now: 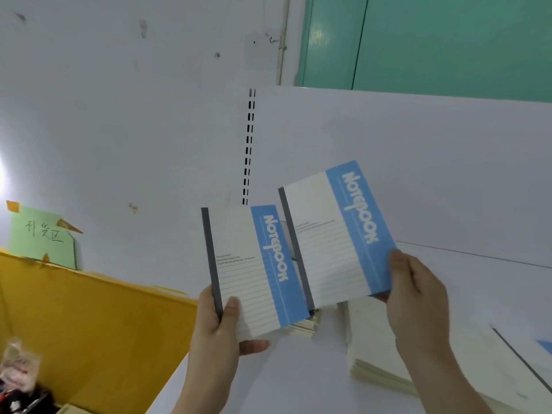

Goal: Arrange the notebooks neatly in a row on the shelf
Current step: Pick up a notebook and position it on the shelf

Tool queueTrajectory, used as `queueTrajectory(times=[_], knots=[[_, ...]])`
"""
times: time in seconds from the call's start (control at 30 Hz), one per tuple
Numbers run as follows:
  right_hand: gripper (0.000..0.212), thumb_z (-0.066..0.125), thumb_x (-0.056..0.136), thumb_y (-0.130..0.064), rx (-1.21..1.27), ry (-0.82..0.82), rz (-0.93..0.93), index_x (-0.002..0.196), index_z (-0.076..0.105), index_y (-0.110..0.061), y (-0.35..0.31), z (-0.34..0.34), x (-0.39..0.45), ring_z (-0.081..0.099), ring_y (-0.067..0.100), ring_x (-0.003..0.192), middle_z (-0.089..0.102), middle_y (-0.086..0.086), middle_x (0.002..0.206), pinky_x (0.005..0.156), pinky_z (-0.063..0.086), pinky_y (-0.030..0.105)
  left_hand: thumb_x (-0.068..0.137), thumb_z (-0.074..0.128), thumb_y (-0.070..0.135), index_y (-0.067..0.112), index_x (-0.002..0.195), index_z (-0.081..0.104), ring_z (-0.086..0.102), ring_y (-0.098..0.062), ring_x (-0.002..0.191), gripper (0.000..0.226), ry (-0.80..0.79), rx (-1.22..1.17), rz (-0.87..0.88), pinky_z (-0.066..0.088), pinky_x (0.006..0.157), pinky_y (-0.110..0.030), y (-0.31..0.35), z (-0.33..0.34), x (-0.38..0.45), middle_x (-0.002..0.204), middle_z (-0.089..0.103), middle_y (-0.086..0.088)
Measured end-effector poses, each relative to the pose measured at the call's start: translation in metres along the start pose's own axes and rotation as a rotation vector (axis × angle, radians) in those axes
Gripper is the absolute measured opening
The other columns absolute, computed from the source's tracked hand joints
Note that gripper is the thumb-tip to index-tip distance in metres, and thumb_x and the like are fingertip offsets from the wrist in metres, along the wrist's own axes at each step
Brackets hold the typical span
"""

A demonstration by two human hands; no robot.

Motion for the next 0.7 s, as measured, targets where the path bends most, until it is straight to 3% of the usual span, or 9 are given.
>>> queueTrajectory(times=[0.1, 0.2, 0.3, 0.37, 0.5, 0.63, 0.7], knots=[[0.037, 0.047, 0.100, -0.030, -0.052, 0.006, 0.102, 0.072, 0.060, -0.012, 0.013, 0.003, -0.025, 0.057, 0.021, 0.068, 0.061, 0.001, 0.065, 0.060, 0.048, 0.038, 0.104, 0.047, 0.016, 0.046, 0.113, 0.054, 0.063, -0.026, 0.099, 0.032, -0.110, -0.017, -0.010, 0.058, 0.050, -0.039, 0.001, 0.023, -0.012, 0.107, 0.067, 0.010], [0.042, 0.047, 0.100, -0.029, -0.105, 0.040, 0.173, 0.065, 0.053, -0.007, 0.029, 0.002, -0.047, 0.047, 0.011, 0.055, 0.053, -0.002, 0.055, 0.057, 0.039, 0.035, 0.105, 0.045, 0.017, 0.048, 0.114, 0.056, 0.066, -0.022, 0.089, 0.034, -0.166, -0.023, 0.011, 0.054, 0.046, -0.036, -0.002, 0.043, -0.027, 0.101, 0.071, 0.011], [0.039, 0.048, 0.099, -0.034, -0.102, 0.052, 0.225, 0.072, 0.059, -0.007, 0.043, -0.007, -0.061, 0.055, 0.011, 0.059, 0.061, -0.004, 0.064, 0.065, 0.054, 0.044, 0.105, 0.043, 0.026, 0.045, 0.110, 0.058, 0.060, -0.015, 0.063, 0.025, -0.225, 0.005, 0.067, 0.051, 0.044, -0.033, -0.001, 0.063, -0.043, 0.087, 0.069, 0.008], [0.034, 0.048, 0.098, -0.035, -0.119, 0.078, 0.238, 0.076, 0.064, -0.014, 0.047, -0.022, -0.066, 0.060, 0.012, 0.067, 0.064, -0.009, 0.072, 0.071, 0.056, 0.048, 0.103, 0.045, 0.031, 0.042, 0.111, 0.057, 0.059, -0.016, 0.057, 0.018, -0.301, 0.001, 0.072, 0.052, 0.043, -0.034, -0.006, 0.078, -0.052, 0.085, 0.067, 0.008], [0.022, 0.053, 0.096, -0.033, -0.115, 0.168, 0.272, 0.082, 0.069, -0.026, 0.052, -0.078, -0.070, 0.062, 0.001, 0.076, 0.068, -0.020, 0.081, 0.077, 0.057, 0.047, 0.102, 0.046, 0.020, 0.037, 0.119, 0.053, 0.063, -0.023, 0.057, 0.025, -0.495, -0.046, 0.032, 0.054, 0.043, -0.040, -0.023, 0.119, -0.071, 0.089, 0.068, 0.008], [0.026, 0.054, 0.096, -0.032, -0.173, 0.259, 0.331, 0.076, 0.065, -0.019, 0.056, -0.155, -0.076, 0.062, 0.005, 0.071, 0.067, -0.011, 0.075, 0.069, 0.059, 0.045, 0.103, 0.041, 0.022, 0.031, 0.119, 0.054, 0.060, -0.039, 0.047, 0.022, -0.641, -0.058, -0.018, 0.054, 0.042, -0.041, -0.035, 0.169, -0.117, 0.087, 0.070, 0.003], [0.024, 0.050, 0.097, -0.032, -0.244, 0.305, 0.301, 0.079, 0.064, -0.027, 0.052, -0.192, -0.080, 0.062, 0.008, 0.075, 0.065, -0.013, 0.075, 0.066, 0.060, 0.038, 0.104, 0.040, 0.021, 0.035, 0.116, 0.054, 0.063, -0.037, 0.050, 0.023, -0.706, -0.060, -0.034, 0.055, 0.043, -0.042, -0.039, 0.196, -0.145, 0.090, 0.071, 0.002]])
Point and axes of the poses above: each hand's wrist, its own x-axis towards the middle knuckle, its own z-axis out of the palm, y = z × x, the point moved 3 cm from there along x, towards the middle knuckle
